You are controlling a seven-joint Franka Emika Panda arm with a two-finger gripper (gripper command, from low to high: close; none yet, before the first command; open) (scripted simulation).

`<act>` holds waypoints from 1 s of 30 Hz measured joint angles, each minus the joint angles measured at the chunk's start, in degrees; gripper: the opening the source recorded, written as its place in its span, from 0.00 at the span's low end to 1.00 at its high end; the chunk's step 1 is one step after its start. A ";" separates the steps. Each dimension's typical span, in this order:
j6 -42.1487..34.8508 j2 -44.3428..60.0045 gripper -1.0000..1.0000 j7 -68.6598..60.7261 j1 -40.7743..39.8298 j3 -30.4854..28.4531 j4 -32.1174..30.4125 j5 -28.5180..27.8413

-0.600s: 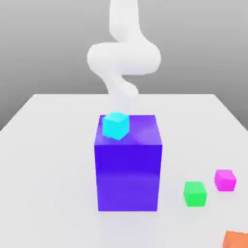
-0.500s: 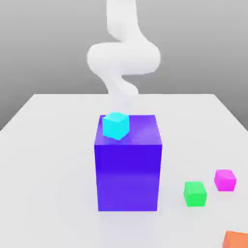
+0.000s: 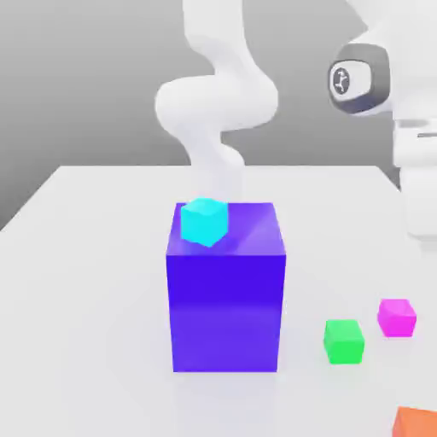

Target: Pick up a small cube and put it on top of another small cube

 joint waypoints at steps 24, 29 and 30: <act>6.72 12.36 0.00 -3.11 7.84 -0.80 -3.94 -7.67; 3.42 7.15 0.00 -10.19 4.30 -2.12 -5.45 -7.08; 2.91 6.27 0.00 -11.83 3.34 -2.41 -5.74 -6.91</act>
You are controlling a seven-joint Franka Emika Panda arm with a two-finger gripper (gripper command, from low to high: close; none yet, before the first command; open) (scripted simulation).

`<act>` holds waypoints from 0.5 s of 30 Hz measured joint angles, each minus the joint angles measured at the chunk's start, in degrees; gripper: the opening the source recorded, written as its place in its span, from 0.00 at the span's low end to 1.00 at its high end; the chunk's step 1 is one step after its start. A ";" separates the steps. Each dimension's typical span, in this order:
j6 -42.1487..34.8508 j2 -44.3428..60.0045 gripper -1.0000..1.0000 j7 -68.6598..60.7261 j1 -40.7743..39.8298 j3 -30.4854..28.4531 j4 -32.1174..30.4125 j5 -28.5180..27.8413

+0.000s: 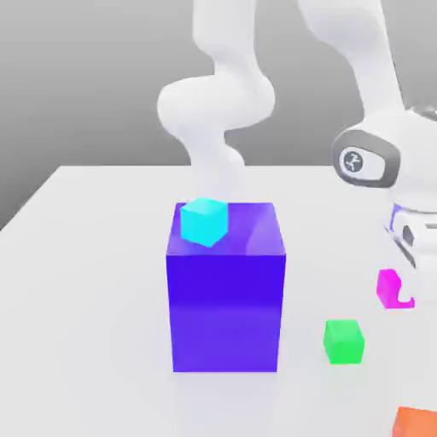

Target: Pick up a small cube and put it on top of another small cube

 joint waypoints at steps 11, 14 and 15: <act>-3.93 -6.65 0.00 -19.92 -5.50 -3.97 -2.89 5.88; -0.14 -2.70 0.00 -20.38 -5.55 -4.02 -2.69 5.65; 1.39 -1.09 0.00 -20.15 -5.61 -4.06 -2.61 5.27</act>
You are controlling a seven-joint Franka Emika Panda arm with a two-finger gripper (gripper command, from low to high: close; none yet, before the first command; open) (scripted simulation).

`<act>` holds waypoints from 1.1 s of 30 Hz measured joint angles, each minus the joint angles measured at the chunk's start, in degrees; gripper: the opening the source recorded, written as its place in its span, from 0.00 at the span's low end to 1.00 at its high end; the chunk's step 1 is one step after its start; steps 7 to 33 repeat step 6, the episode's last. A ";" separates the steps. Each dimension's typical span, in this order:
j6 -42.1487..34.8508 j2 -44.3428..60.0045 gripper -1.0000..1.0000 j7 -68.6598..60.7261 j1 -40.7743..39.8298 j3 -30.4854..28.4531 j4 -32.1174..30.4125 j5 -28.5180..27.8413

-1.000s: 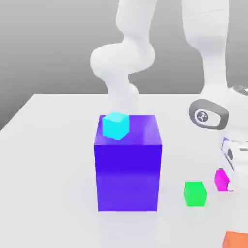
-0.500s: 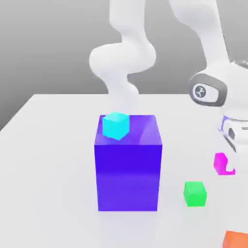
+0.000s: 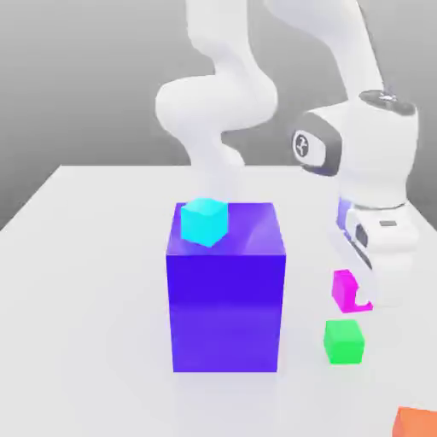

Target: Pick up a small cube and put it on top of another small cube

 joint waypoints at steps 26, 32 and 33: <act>4.73 4.99 1.00 1.30 0.30 -0.82 0.14 -1.82; 4.73 4.99 1.00 1.30 0.30 -0.82 0.14 -1.82; 4.73 4.99 1.00 1.30 0.30 -0.82 0.14 -1.82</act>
